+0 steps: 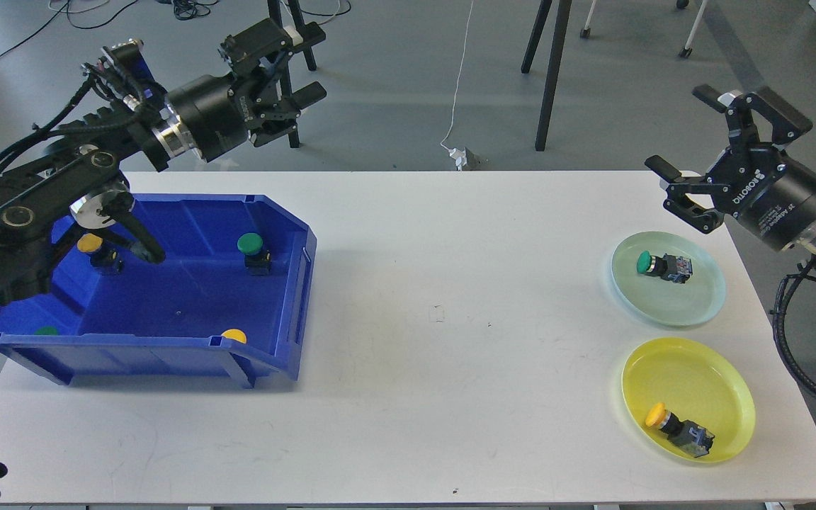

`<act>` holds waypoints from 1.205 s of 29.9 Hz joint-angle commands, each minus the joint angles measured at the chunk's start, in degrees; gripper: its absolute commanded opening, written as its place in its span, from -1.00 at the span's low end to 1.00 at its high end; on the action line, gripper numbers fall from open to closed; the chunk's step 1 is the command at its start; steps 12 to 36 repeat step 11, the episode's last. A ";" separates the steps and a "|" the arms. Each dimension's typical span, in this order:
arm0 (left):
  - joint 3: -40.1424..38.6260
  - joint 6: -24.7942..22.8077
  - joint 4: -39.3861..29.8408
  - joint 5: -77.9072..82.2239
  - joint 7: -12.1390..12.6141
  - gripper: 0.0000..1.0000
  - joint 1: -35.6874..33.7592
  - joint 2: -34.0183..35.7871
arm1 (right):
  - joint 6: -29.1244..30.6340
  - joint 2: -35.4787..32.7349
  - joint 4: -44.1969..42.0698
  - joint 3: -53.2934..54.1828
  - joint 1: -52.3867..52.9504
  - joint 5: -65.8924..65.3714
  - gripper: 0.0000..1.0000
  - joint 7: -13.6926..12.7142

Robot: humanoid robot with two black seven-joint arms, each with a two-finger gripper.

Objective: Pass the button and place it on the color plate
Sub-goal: 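Open the right gripper and raise it away from the plate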

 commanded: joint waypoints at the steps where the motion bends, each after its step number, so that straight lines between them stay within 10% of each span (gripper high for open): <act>1: -5.52 0.01 1.37 -6.83 0.00 0.98 5.24 3.44 | 0.00 2.70 -2.81 0.70 1.67 4.92 1.00 -0.03; 11: -11.68 0.01 2.69 -13.17 0.00 0.99 13.33 2.05 | 0.00 14.29 -8.34 -1.85 7.13 9.07 1.00 -0.03; 36: -11.68 0.01 2.69 -13.17 0.00 0.99 13.33 2.05 | 0.00 14.29 -8.34 -1.85 7.13 9.07 1.00 -0.03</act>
